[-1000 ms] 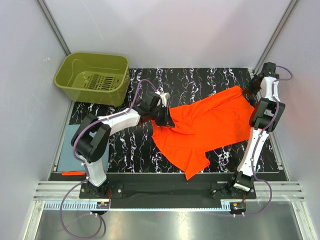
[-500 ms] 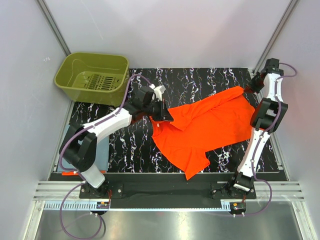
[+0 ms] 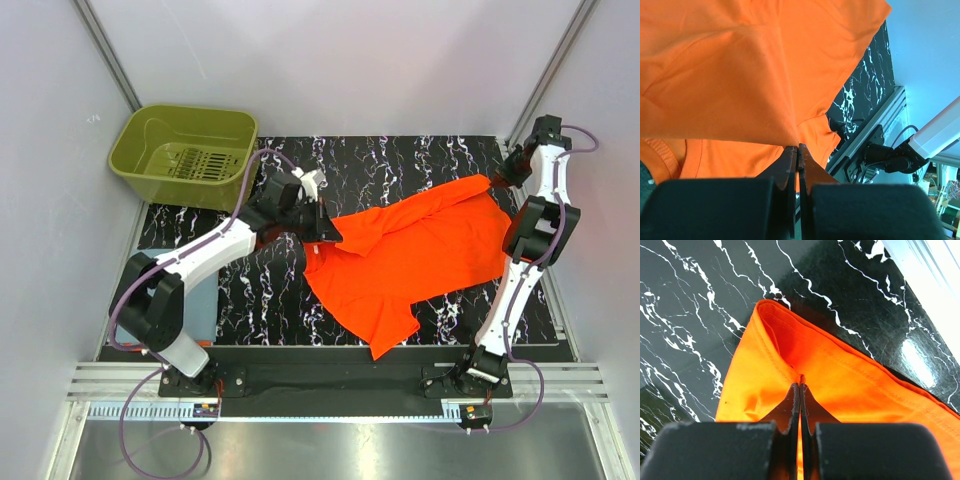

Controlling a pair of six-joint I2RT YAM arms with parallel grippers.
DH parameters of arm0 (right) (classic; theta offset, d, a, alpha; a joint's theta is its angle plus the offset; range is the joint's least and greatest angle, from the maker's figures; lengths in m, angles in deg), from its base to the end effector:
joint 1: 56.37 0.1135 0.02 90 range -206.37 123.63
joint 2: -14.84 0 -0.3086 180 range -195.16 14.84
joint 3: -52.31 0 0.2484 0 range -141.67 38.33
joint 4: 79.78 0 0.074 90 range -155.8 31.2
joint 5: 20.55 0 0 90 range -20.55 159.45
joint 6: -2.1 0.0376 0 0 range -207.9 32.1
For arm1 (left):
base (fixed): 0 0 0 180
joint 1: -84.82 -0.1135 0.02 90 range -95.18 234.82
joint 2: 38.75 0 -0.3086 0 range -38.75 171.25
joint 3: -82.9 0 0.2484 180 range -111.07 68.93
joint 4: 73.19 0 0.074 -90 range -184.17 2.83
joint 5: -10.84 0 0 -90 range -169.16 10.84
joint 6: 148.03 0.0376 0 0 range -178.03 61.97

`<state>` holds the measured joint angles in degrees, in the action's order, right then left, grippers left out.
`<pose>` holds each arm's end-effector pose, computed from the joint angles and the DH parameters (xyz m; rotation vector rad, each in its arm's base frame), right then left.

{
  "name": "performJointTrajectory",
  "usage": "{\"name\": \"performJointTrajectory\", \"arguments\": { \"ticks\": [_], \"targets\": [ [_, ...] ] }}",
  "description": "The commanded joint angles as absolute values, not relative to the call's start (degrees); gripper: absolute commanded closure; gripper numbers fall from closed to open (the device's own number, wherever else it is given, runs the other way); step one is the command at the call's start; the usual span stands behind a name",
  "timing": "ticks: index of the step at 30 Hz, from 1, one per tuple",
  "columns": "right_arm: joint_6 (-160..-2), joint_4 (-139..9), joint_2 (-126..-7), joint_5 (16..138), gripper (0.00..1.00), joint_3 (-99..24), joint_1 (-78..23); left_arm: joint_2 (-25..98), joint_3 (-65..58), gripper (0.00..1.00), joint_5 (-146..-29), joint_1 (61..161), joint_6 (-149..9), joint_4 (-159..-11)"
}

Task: Fold and stack the t-shirts
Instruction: Fold the tshirt

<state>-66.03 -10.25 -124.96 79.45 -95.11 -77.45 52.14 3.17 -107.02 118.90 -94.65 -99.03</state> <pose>0.5195 -0.1932 0.2477 0.9139 2.4810 0.2358 0.2835 -0.2130 0.3094 0.2427 2.3975 -1.1737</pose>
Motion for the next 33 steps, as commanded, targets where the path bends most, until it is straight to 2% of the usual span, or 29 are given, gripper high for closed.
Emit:
{"name": "performJointTrajectory", "arguments": {
  "ticks": [1, 19, 33],
  "targets": [
    [-67.86, -9.29, -121.47, 78.51, 1.0, -95.26, -77.99, 49.23, 4.59, 1.0, -107.81, 118.74, -96.16, -98.16],
    [-69.0, -8.85, -120.15, 77.98, 1.0, -92.8, -79.22, 48.88, 7.67, 1.0, -107.98, 118.66, -97.49, -96.84],
    [-70.23, -7.88, -122.96, 74.37, 1.0, -93.94, -79.57, 55.46, 6.35, 1.0, -113.17, 119.62, -97.66, -95.96]
  ]
}}
